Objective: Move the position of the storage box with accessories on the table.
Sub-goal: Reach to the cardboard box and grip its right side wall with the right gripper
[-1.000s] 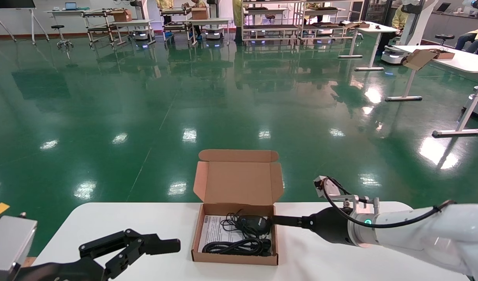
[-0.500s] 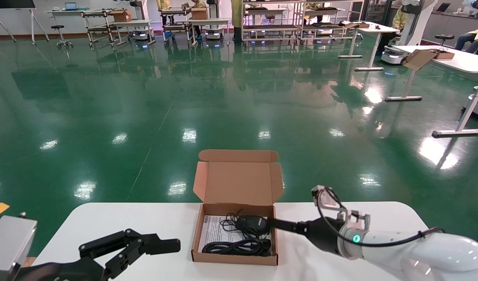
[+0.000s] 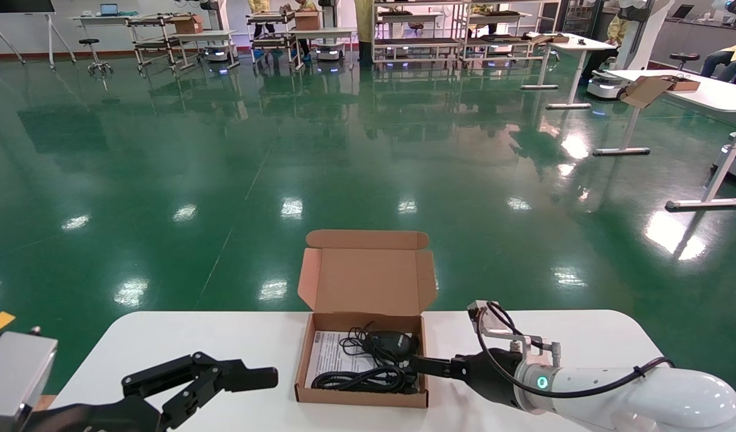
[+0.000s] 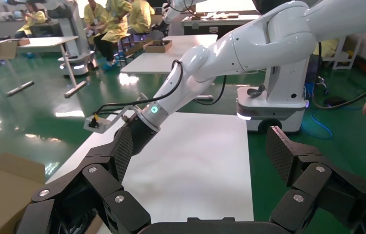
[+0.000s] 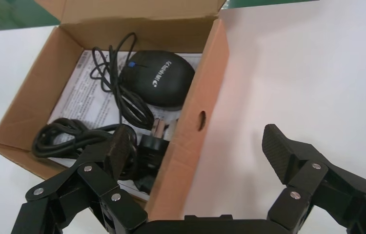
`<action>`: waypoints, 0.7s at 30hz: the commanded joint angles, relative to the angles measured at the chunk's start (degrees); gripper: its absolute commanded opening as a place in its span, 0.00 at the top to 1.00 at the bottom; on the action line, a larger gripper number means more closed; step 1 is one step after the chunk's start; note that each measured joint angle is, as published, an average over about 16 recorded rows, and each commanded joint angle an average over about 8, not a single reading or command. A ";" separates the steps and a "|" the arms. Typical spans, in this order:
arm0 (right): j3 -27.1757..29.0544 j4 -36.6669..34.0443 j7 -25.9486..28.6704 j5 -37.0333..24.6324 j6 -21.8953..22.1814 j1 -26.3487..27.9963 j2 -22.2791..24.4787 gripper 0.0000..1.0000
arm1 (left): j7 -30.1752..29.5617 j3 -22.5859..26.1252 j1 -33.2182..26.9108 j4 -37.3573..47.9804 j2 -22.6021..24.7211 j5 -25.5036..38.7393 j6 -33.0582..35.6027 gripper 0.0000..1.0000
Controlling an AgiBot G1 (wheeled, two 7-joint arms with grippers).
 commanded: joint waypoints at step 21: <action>-1.24 0.25 -2.24 -0.58 -0.22 -0.15 0.16 1.00 | 0.00 0.00 0.00 0.00 0.00 0.00 0.00 0.00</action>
